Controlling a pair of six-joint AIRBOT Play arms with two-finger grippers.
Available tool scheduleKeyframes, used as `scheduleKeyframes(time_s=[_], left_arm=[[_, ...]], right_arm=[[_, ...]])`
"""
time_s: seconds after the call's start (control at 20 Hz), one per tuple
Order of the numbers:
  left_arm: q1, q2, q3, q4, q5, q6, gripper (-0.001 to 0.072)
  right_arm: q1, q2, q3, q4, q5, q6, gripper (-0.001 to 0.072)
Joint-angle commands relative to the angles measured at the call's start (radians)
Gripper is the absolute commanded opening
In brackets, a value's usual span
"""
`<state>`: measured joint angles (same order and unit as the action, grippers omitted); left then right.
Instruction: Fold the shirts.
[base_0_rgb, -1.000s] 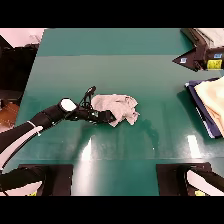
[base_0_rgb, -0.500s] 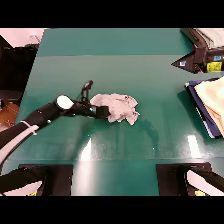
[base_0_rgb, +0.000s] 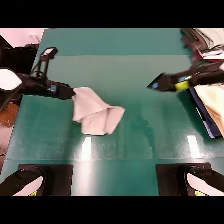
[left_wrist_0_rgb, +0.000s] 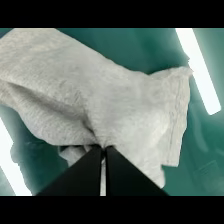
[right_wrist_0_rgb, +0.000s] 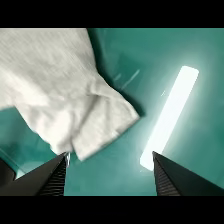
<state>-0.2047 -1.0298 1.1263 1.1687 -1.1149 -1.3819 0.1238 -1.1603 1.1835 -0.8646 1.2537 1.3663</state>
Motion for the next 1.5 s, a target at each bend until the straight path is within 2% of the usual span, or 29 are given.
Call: scheduleKeyframes(time_s=[0.0, 0.2, 0.4, 0.65, 0.8, 0.85, 1.0, 1.1, 1.25, 1.45], left_arm=[[0.031, 0.016, 0.030, 0.098, -0.106, 0.006, 0.0022], [0.031, 0.014, 0.030, 0.100, -0.135, 0.006, 0.0022], [0.031, 0.014, 0.030, 0.100, -0.148, 0.006, 0.0021], [0.031, 0.014, 0.030, 0.100, -0.156, 0.006, 0.0022], [0.031, 0.014, 0.030, 0.098, -0.157, 0.006, 0.0022], [0.031, 0.014, 0.030, 0.097, -0.157, 0.005, 0.0022], [0.031, 0.014, 0.030, 0.096, -0.159, 0.006, 0.0022], [0.031, 0.015, 0.036, 0.106, -0.158, 0.007, 0.0022], [0.031, 0.015, 0.163, 0.130, -0.178, 0.030, 0.0022], [0.031, 0.015, 0.473, 0.131, -0.272, 0.059, 0.0021]], right_arm=[[0.177, -0.095, -0.103, -0.018, -0.129, -0.018, 0.0594], [0.344, -0.253, -0.117, -0.001, -0.297, -0.031, 0.0593], [0.393, -0.377, -0.117, 0.085, -0.398, -0.084, 0.0569], [0.390, -0.434, -0.117, 0.095, -0.436, -0.084, 0.0549], [0.393, -0.463, -0.117, 0.170, -0.454, -0.085, 0.0548], [0.399, -0.468, -0.117, 0.185, -0.472, -0.085, 0.0490], [0.415, -0.457, -0.117, 0.183, -0.531, -0.111, 0.0013], [0.405, -0.413, -0.117, 0.174, -0.557, -0.133, 0.0013], [0.325, -0.235, -0.112, 0.069, -0.566, -0.132, 0.0012], [0.153, 0.029, 0.035, -0.116, -0.385, -0.053, 0.0012]])
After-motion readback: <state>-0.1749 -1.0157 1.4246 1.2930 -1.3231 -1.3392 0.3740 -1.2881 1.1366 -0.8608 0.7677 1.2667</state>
